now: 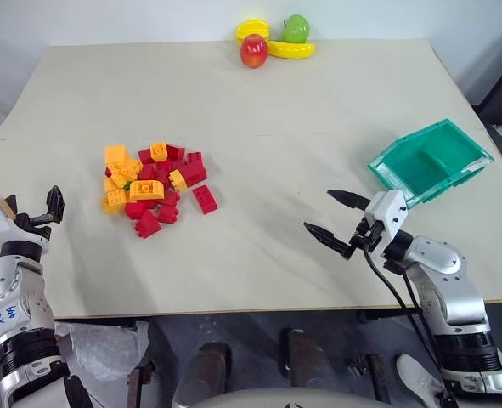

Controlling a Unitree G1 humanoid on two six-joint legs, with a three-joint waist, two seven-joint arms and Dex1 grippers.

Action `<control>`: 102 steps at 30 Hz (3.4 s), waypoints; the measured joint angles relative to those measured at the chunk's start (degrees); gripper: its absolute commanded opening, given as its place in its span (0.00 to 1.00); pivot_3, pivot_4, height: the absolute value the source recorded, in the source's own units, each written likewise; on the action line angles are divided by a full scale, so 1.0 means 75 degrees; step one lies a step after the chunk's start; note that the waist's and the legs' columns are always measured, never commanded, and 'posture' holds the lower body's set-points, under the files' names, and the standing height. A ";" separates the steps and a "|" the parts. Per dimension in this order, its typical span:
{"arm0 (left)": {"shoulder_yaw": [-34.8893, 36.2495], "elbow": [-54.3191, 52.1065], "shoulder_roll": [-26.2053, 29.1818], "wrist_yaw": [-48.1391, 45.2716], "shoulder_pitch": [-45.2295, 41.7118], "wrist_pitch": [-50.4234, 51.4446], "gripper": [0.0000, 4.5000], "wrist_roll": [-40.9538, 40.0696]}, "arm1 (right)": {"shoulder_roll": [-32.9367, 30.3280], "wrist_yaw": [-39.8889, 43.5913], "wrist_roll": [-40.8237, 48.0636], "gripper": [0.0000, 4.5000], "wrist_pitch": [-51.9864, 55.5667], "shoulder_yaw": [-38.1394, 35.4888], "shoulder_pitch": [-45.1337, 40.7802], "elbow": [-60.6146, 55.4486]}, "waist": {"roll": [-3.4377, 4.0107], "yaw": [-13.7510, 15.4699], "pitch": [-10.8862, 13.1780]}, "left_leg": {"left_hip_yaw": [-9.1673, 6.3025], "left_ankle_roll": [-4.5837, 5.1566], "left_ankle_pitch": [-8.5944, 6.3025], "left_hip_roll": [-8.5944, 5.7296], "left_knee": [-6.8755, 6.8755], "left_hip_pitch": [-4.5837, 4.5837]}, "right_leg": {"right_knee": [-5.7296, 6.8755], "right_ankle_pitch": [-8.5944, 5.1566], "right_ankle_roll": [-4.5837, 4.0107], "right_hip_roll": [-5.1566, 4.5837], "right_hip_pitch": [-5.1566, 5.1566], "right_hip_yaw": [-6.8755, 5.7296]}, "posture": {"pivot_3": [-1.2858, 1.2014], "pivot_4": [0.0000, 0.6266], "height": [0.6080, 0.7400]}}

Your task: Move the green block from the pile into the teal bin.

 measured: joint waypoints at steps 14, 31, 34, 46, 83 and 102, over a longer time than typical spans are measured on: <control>-0.0071 0.0026 0.0004 -0.0257 -0.0309 -0.0089 1.00 -0.0022 | -0.0001 -0.0036 0.0082 0.99 0.0097 -0.0001 0.0123 -0.0228 | 0.0000 -0.0005 0.0000 | 0.0000 0.0000 0.0000 0.0001 0.0000 0.0000 | 0.0001 0.0000 0.0000 0.0001 0.0000 -0.0001 | 0.52 0.24 1.00; -0.1358 0.1055 0.1057 -0.2916 -0.0885 -0.0065 0.73 0.0235 | -0.0229 0.0999 0.0325 1.00 0.0233 0.0299 -0.0666 -0.0353 | 0.0002 -0.0008 0.0002 | -0.0002 0.0000 0.0000 0.0002 0.0001 -0.0001 | 0.0000 -0.0001 -0.0001 0.0003 -0.0002 -0.0008 | 0.52 0.24 1.00; -0.1515 0.1880 0.1172 -0.3009 -0.1611 -0.0290 0.52 0.0471 | -0.0228 0.1009 0.0321 1.00 0.0234 0.0345 -0.0829 -0.0218 | 0.0001 0.0006 0.0002 | -0.0006 0.0000 0.0000 -0.0002 0.0005 -0.0003 | 0.0002 -0.0001 -0.0002 0.0001 0.0000 -0.0013 | 0.52 0.24 1.00; -0.2841 0.5109 0.0735 -0.3514 -0.4423 -0.1372 0.01 0.1676 | -0.0187 0.0817 0.0312 1.00 0.0381 0.0384 -0.0828 -0.0248 | 0.0001 -0.0014 0.0002 | -0.0012 0.0010 -0.0006 -0.0050 0.0021 -0.0039 | 0.0020 0.0003 0.0005 -0.0002 -0.0015 -0.0026 | 0.52 0.24 1.00; 0.0052 -0.2946 0.1805 -0.2783 0.0697 0.4940 0.87 -0.0355 | -0.0146 0.1521 0.0240 1.00 0.0342 0.0703 -0.1680 0.0565 | 0.0026 -0.0014 0.0021 | -0.0022 0.0001 -0.0029 0.0012 0.0065 -0.0054 | 0.0043 -0.0001 -0.0002 0.0006 -0.0023 -0.0018 | 0.52 0.24 1.00; -0.2089 -0.4509 -0.0247 0.1829 -0.2153 0.9145 0.99 0.0401 | -0.0218 0.1965 0.0244 1.00 0.0676 0.0832 -0.2164 0.0877 | 0.0022 -0.0047 0.0020 | -0.0012 -0.0010 -0.0026 0.0005 0.0083 -0.0102 | 0.0074 0.0000 -0.0002 0.0012 -0.0087 -0.0016 | 0.52 0.24 1.00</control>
